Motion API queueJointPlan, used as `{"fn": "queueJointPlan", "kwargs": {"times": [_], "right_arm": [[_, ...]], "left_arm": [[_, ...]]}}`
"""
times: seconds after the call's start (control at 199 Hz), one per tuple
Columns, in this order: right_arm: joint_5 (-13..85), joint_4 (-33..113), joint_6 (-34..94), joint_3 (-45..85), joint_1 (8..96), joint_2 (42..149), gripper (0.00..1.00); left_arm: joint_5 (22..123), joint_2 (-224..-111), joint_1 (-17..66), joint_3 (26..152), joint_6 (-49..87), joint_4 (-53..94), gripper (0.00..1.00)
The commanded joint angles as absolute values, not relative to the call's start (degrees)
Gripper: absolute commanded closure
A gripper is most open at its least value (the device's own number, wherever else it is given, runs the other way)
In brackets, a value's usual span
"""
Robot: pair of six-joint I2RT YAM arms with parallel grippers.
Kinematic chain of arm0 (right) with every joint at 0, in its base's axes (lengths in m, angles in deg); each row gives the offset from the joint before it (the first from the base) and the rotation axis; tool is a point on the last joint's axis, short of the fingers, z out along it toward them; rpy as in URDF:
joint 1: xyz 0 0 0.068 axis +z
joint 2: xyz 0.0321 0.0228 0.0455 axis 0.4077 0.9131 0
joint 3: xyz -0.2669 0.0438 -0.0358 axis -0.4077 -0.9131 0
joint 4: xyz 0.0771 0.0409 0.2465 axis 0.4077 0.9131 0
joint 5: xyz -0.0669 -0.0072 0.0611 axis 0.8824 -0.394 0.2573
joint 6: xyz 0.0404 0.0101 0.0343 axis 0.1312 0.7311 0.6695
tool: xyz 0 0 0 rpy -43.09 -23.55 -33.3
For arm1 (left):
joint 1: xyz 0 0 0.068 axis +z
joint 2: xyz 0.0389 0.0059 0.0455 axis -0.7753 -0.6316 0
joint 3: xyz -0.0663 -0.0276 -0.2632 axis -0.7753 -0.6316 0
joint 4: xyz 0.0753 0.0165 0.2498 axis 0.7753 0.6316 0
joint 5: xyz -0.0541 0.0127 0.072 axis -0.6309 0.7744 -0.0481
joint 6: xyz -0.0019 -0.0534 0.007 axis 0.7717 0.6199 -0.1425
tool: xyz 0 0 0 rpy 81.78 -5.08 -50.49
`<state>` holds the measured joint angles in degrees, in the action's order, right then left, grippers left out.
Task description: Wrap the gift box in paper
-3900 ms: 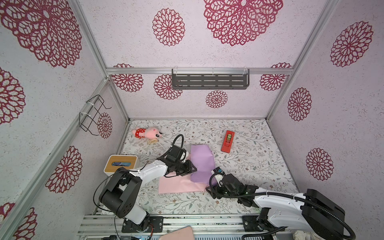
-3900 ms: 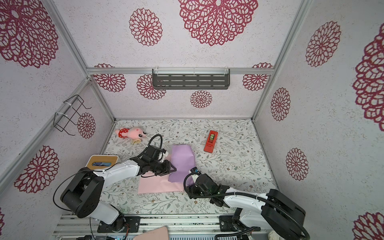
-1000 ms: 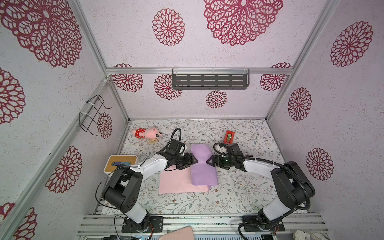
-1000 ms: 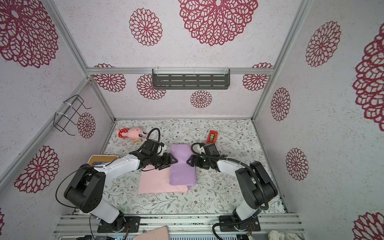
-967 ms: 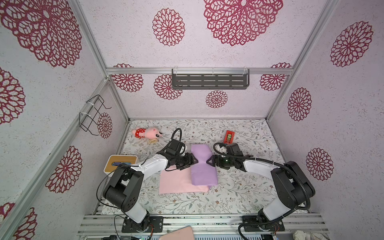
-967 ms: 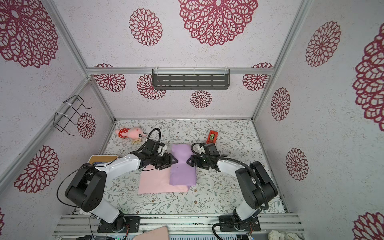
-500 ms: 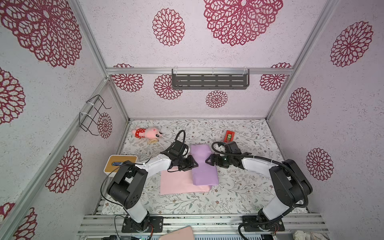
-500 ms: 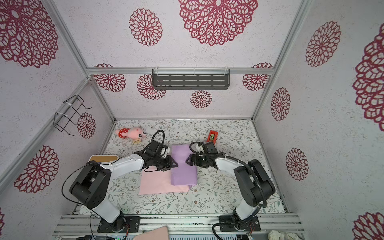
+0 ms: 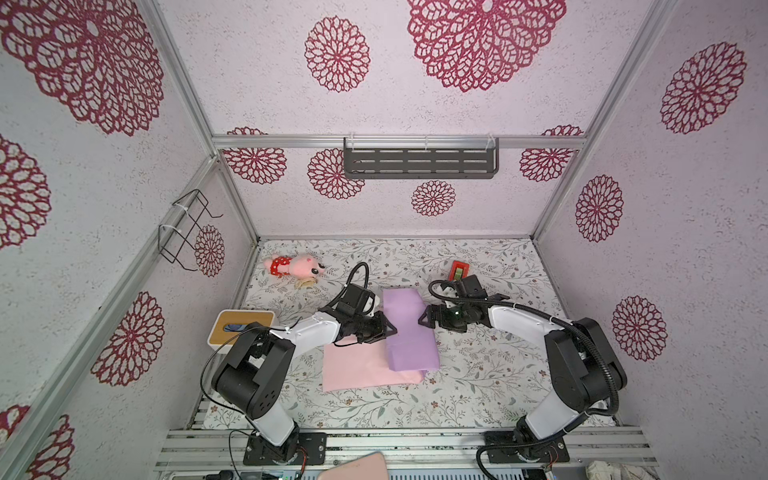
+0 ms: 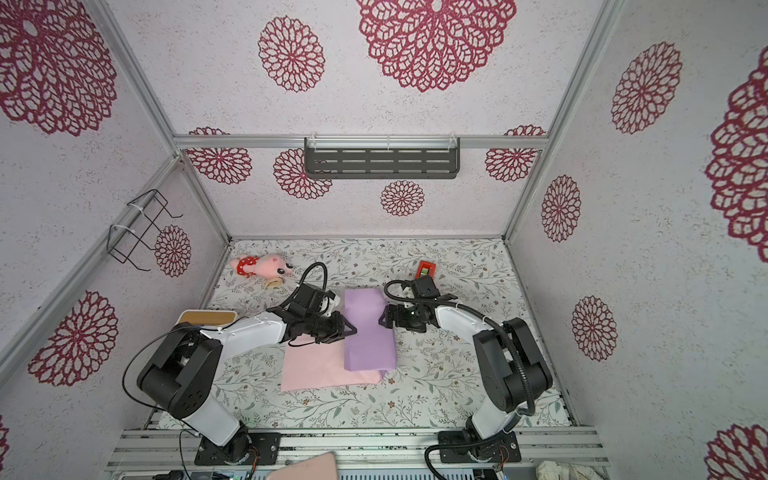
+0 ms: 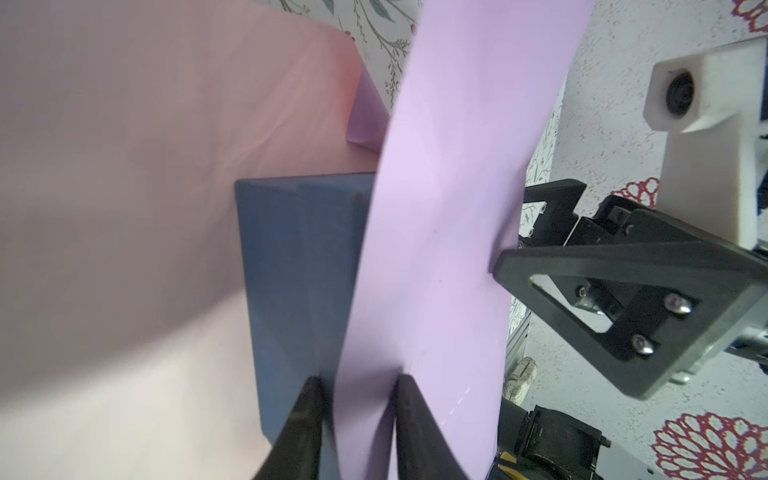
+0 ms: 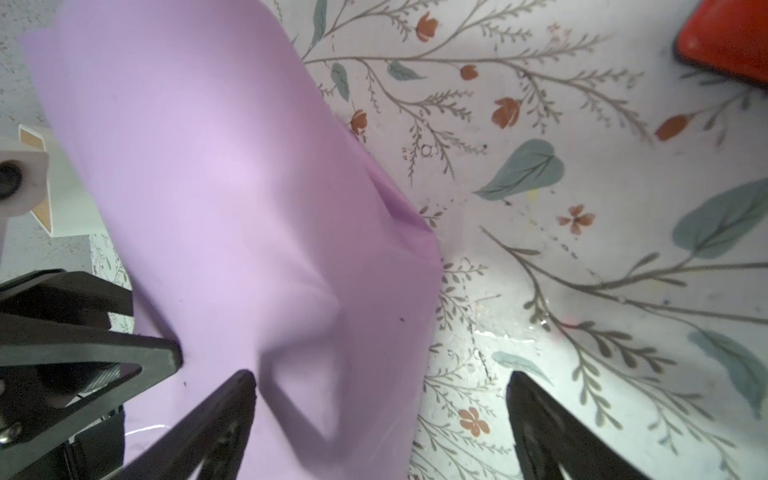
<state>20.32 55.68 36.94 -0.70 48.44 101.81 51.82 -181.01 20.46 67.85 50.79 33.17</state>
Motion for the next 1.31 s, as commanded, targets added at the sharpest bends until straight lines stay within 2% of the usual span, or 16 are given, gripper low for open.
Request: {"fn": "queueJointPlan", "kwargs": {"times": [0.0,0.266,0.593,0.825,1.116,1.302], "right_arm": [[16.53,53.18,37.95,-1.43,48.3,101.58,0.05],[14.1,51.33,39.2,-2.24,47.74,102.83,0.07],[15.41,52.67,39.1,-7.72,45.76,96.57,0.1],[12.12,50.74,39.59,-5.31,44.71,99.82,0.1],[14.04,54.2,35.89,-4.6,44.01,103.12,0.11],[16.5,55.61,34.03,-5.6,44.01,105.16,0.14]], "left_arm": [[53.0,-182.29,20.51,65.66,50.86,35.76,0.87],[50.13,-184.93,20.11,67.64,49.36,35.1,0.88],[48.05,-187.59,19.35,69.89,47.67,35.62,0.88],[48.99,-187.5,19.34,69.02,47.88,35.69,0.88],[49.54,-186.69,19.31,68.46,48.67,35.07,0.88],[49.85,-185.63,19.37,68.37,49.14,35.48,0.82]]}}
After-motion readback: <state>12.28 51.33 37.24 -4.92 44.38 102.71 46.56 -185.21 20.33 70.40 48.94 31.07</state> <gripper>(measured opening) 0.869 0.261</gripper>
